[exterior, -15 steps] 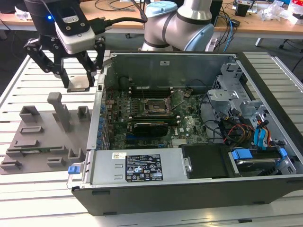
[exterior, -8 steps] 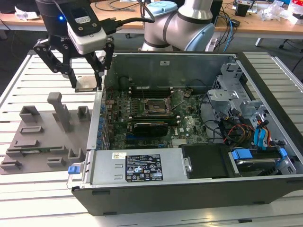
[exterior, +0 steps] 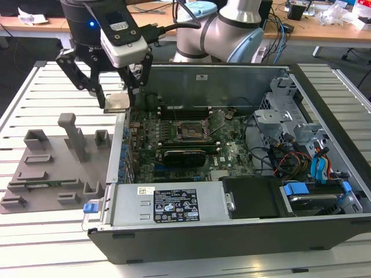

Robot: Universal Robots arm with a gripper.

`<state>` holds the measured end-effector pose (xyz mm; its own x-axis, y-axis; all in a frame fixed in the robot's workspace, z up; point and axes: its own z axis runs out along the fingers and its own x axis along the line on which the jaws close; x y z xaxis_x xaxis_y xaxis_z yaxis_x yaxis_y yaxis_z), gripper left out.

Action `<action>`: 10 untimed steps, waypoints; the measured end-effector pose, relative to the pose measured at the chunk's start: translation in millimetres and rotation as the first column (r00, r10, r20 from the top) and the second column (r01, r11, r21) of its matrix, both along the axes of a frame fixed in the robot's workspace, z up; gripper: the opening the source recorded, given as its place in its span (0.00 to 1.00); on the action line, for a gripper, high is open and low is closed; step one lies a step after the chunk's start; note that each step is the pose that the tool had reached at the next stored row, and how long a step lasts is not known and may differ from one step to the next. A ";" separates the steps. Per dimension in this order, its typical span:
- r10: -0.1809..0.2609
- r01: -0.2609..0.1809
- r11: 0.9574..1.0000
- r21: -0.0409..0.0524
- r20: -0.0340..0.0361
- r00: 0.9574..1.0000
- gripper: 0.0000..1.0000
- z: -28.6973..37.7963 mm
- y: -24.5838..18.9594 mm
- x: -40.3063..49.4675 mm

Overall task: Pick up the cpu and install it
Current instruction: 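Pick up the cpu and move it towards the insertion slot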

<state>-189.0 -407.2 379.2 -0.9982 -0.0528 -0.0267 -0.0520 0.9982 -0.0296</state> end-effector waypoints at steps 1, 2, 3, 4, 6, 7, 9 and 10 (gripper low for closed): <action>0.000 0.000 1.000 0.000 0.000 1.000 0.55 -0.3 0.0 3.4; 0.000 0.000 1.000 0.000 0.000 1.000 0.55 -0.6 0.1 8.0; 0.000 0.000 1.000 0.000 0.000 1.000 0.55 -0.8 0.1 10.0; 0.000 0.000 1.000 0.000 0.000 1.000 0.55 -0.9 0.1 12.4; 0.000 0.000 1.000 0.000 0.000 1.000 0.55 -1.3 0.2 16.2; 0.000 0.000 1.000 -0.001 0.000 1.000 0.55 -1.8 0.4 21.5; 0.000 0.000 1.000 -0.001 0.000 1.000 0.55 -3.1 0.7 29.1; 0.000 0.000 1.000 -0.001 0.000 1.000 0.55 -3.5 0.8 31.8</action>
